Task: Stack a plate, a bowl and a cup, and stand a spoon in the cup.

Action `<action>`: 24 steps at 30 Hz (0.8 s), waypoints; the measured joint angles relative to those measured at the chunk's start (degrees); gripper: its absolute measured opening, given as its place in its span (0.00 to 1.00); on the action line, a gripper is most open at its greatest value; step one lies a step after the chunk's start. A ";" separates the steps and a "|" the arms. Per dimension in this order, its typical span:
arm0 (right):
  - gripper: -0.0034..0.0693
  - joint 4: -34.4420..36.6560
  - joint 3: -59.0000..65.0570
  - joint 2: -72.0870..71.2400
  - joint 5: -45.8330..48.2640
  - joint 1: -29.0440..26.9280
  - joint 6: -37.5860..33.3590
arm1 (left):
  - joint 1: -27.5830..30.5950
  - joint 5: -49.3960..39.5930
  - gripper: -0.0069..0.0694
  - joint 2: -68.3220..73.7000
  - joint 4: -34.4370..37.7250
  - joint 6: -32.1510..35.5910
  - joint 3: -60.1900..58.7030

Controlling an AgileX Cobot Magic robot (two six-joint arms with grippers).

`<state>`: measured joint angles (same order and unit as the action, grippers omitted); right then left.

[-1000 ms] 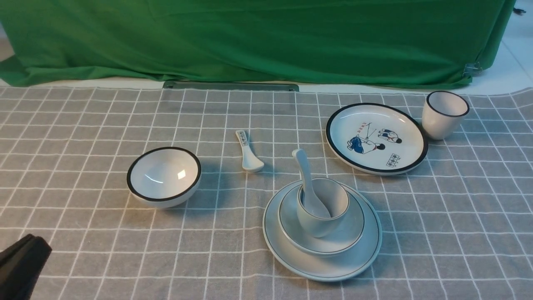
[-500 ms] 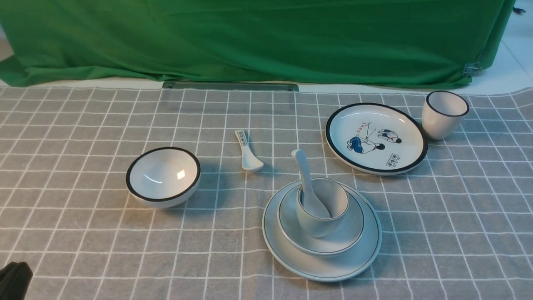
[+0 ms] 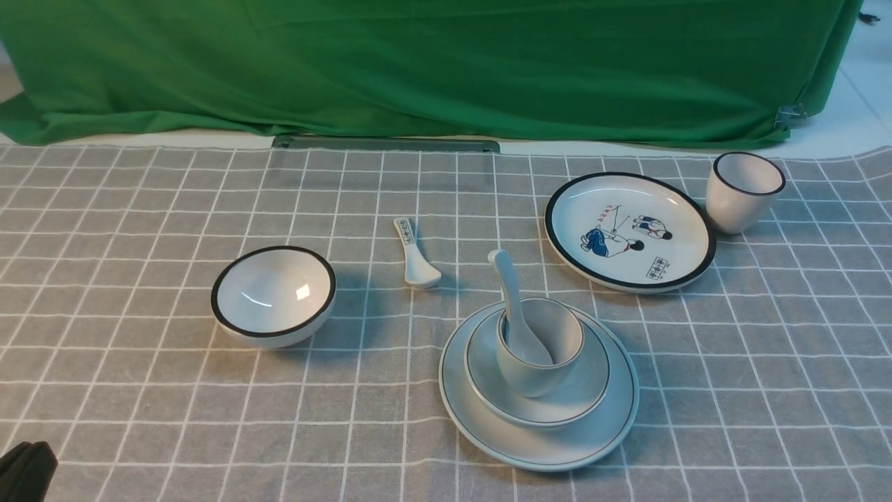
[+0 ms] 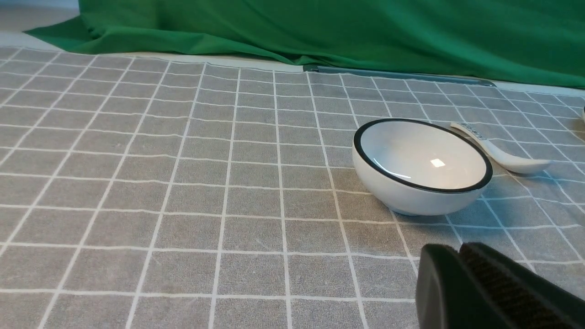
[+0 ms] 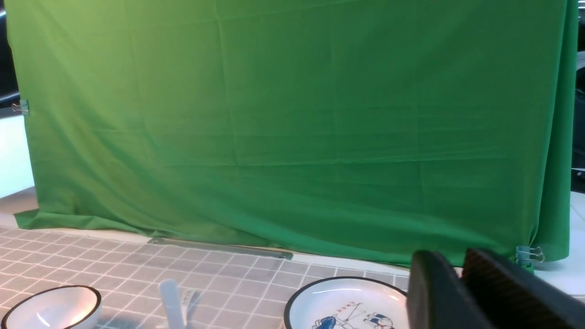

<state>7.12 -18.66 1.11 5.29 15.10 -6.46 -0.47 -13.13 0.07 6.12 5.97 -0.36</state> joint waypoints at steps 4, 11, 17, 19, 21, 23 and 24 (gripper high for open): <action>0.25 -0.07 0.00 0.00 0.00 0.00 -0.22 | 0.00 0.00 0.11 0.00 0.00 0.00 0.00; 0.27 -1.81 0.52 0.22 3.85 0.00 -8.79 | 0.00 -0.02 0.11 0.00 0.00 0.00 0.00; 0.28 -14.38 2.27 1.38 6.09 0.00 1.49 | 0.00 -0.02 0.11 0.00 0.00 0.00 0.00; 0.28 -15.30 2.41 1.38 6.36 0.00 2.72 | 0.00 -0.02 0.11 0.00 0.00 0.00 0.00; 0.29 -16.21 2.52 1.38 6.58 0.00 4.16 | 0.00 -0.02 0.11 0.00 0.00 0.00 0.00; 0.30 -15.81 2.52 1.38 6.57 0.00 4.43 | 0.00 -0.02 0.11 0.00 0.00 0.00 0.00; 0.31 -15.11 2.52 1.38 6.57 0.00 4.50 | 0.00 -0.02 0.11 0.00 0.00 0.00 0.00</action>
<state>-7.99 -16.13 2.49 11.86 15.10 -1.96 -0.47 -13.15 0.07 6.12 5.97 -0.36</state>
